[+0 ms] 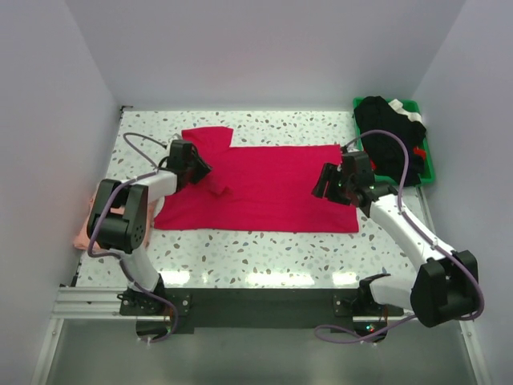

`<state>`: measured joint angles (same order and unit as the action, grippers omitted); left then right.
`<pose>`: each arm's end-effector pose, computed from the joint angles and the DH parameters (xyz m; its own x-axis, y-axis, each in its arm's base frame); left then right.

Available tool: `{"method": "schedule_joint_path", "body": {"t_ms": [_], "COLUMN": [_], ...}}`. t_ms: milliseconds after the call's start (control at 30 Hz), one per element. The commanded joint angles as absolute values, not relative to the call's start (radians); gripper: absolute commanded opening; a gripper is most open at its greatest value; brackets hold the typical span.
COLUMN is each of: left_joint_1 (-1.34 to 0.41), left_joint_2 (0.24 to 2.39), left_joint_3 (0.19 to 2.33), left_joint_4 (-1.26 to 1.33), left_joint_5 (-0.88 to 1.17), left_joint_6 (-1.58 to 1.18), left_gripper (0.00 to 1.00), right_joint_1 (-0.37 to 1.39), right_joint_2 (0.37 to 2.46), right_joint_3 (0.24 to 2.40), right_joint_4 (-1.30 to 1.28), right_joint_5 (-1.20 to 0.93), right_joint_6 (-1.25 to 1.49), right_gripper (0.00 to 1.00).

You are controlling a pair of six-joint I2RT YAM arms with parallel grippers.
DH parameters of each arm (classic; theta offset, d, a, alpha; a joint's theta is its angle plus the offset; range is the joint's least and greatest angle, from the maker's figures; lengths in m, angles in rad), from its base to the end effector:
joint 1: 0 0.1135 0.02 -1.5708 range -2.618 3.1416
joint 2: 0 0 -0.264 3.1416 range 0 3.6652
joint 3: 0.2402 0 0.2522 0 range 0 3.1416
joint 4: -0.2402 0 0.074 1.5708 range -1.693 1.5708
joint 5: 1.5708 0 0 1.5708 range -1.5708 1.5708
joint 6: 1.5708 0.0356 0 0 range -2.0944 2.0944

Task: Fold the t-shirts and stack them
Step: Fold the tshirt

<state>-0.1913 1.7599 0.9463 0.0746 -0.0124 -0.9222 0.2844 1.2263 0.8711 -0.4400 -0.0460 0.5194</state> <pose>0.3560 -0.0685 0.1622 -0.5438 -0.7064 -0.4531 -0.4176 0.6961 -0.5840 0.2473 0.0740 0.2548 -0.7494 0.2975 -0.5915 0.0700 0.9240 0.3760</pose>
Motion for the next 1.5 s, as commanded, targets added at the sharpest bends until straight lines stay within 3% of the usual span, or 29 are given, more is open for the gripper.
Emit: {"method": "schedule_joint_path", "body": {"t_ms": [0,100,200,300,567,800,1467], "left_joint_1": [-0.195,-0.193,-0.180,-0.172,-0.181,-0.189,-0.198], "left_joint_2": [1.781,1.737,1.683,1.587,1.411,1.491,1.726], "left_joint_3": [1.014,1.005,1.002,0.979,0.661,0.635,0.836], "left_joint_4": [0.150,0.167,0.149,0.068,0.119,0.195,0.216], "left_joint_5": [0.044,0.041,0.044,0.003,-0.063,-0.023,-0.006], "left_joint_6": [-0.885,-0.861,-0.839,-0.838,-0.914,-0.930,-0.956], "left_gripper": [0.41,0.54,0.60,0.60,0.57,0.61,0.60], "right_joint_1": [0.290,0.290,0.291,0.290,0.290,0.290,0.290], "right_joint_2": [1.249,1.259,1.279,1.289,1.272,1.262,1.253], "right_joint_3": [0.931,0.942,0.953,0.953,0.910,0.904,0.890], "right_joint_4": [-0.403,-0.403,-0.403,-0.397,-0.382,-0.385,-0.390], "right_joint_5": [-0.060,-0.046,-0.044,-0.043,-0.061,-0.058,-0.043], "right_joint_6": [0.483,0.477,0.476,0.476,0.474,0.468,0.463], "right_gripper": [0.63,0.63,0.63,0.63,0.63,0.63,0.63]}}
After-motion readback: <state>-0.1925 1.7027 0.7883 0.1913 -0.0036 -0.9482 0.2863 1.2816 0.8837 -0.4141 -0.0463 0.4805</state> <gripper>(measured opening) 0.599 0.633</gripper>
